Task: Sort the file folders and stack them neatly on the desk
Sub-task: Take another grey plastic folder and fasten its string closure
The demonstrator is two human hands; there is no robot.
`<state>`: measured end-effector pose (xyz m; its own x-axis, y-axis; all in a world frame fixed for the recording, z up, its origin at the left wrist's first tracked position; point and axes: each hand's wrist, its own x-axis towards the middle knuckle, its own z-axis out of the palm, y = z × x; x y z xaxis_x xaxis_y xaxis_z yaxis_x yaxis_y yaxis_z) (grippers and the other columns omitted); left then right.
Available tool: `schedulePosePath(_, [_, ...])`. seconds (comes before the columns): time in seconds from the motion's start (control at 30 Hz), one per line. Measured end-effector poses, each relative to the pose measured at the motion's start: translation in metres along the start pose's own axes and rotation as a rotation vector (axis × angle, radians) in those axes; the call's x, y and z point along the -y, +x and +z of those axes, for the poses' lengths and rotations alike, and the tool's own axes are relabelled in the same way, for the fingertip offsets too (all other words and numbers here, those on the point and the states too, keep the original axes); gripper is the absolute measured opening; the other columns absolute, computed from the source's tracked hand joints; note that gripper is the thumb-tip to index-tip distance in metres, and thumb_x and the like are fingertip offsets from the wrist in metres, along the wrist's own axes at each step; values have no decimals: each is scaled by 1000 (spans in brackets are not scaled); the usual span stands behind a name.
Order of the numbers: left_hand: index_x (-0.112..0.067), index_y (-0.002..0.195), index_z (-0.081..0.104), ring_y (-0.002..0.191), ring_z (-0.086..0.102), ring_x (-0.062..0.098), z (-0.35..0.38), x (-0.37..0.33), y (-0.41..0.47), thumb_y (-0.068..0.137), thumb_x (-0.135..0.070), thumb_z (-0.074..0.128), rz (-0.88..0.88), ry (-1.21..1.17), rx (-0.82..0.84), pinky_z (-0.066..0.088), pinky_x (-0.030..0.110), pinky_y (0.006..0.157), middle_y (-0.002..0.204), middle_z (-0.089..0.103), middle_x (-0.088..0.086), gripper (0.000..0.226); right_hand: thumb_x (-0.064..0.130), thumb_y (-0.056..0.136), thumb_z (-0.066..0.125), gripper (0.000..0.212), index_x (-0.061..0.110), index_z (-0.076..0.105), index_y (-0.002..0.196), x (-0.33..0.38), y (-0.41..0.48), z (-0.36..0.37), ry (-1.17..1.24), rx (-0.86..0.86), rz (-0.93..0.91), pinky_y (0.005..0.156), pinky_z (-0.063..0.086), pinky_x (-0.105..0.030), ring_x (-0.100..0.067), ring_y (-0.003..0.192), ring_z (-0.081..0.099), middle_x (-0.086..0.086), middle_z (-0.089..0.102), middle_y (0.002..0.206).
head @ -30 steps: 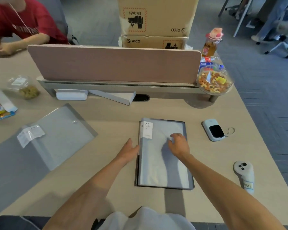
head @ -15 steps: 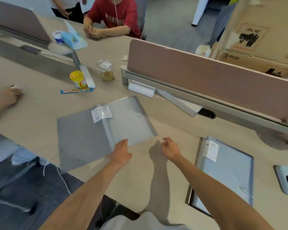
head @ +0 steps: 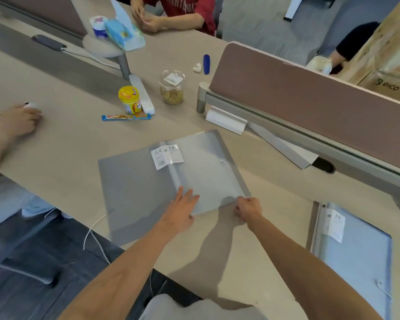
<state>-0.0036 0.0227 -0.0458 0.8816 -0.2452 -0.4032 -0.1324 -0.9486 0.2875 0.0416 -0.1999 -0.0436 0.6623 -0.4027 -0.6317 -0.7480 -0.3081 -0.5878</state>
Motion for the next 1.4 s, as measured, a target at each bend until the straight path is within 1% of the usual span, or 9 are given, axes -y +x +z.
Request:
schedulePosePath(0.2, [-23,149,33,152,0,25,-13,10,-10,89,-11,50,54,-237,-130,32,38,116,161,24,-4,64,24,82,52,28,2,62,69,13,3,0,253,-48,62,59,48,-38,-31,64,59,-14,62,64])
schedulePosePath(0.37, [-18,143,45,152,6,28,-17,8,-18,88,-8,53,95,-271,-175,11,24,118,158,32,0,56,33,80,61,33,0,61,84,24,-3,-12,470,-68,32,58,49,-35,-29,62,59,-13,62,70])
schedulePosePath(0.67, [-22,139,49,151,14,17,0,-21,-39,82,-12,63,70,-455,-207,21,35,122,155,30,-8,59,-6,95,36,38,12,43,127,30,-27,-67,540,398,-181,48,58,-31,-27,63,74,-17,68,97])
schedulePosePath(0.83, [-32,152,15,141,10,-4,-23,-72,-44,72,-55,74,-193,-962,-287,13,29,117,152,9,-25,102,-4,98,36,40,14,47,131,34,-35,-119,750,461,-270,50,57,-25,-24,69,75,-16,67,104])
schedulePosePath(1.0, [-21,147,31,131,45,16,-67,-133,-20,74,-63,63,-263,-1588,-465,40,42,109,146,46,-2,90,-2,99,36,34,19,52,121,36,-34,-178,883,533,-280,49,57,-22,-20,72,75,-9,73,98])
schedulePosePath(1.1, [-24,124,52,101,63,19,-89,-167,-8,88,-44,60,-193,-1728,-483,54,38,82,116,65,6,43,1,98,39,31,23,55,113,30,-34,-204,830,584,-314,50,57,-23,-20,76,75,0,77,89])
schedulePosePath(1.2, [-21,114,57,90,67,22,-96,-198,-3,88,-15,64,-129,-1773,-525,56,38,81,107,70,8,28,0,94,47,29,24,62,102,20,-26,-218,653,452,-421,61,55,-29,-23,81,70,-2,72,92])
schedulePosePath(1.3, [-20,109,58,94,65,30,-88,-206,0,80,3,61,-108,-1823,-498,54,45,87,109,69,12,37,7,84,64,19,13,63,102,4,-15,-230,444,224,-467,63,50,-22,-22,87,62,-4,66,93])
schedulePosePath(1.4, [-10,129,52,102,65,35,-74,-196,3,66,-4,66,-120,-1888,-367,56,50,88,123,65,18,65,36,79,74,55,18,49,124,-20,0,-236,313,223,-296,79,49,-30,-20,100,59,-3,55,115])
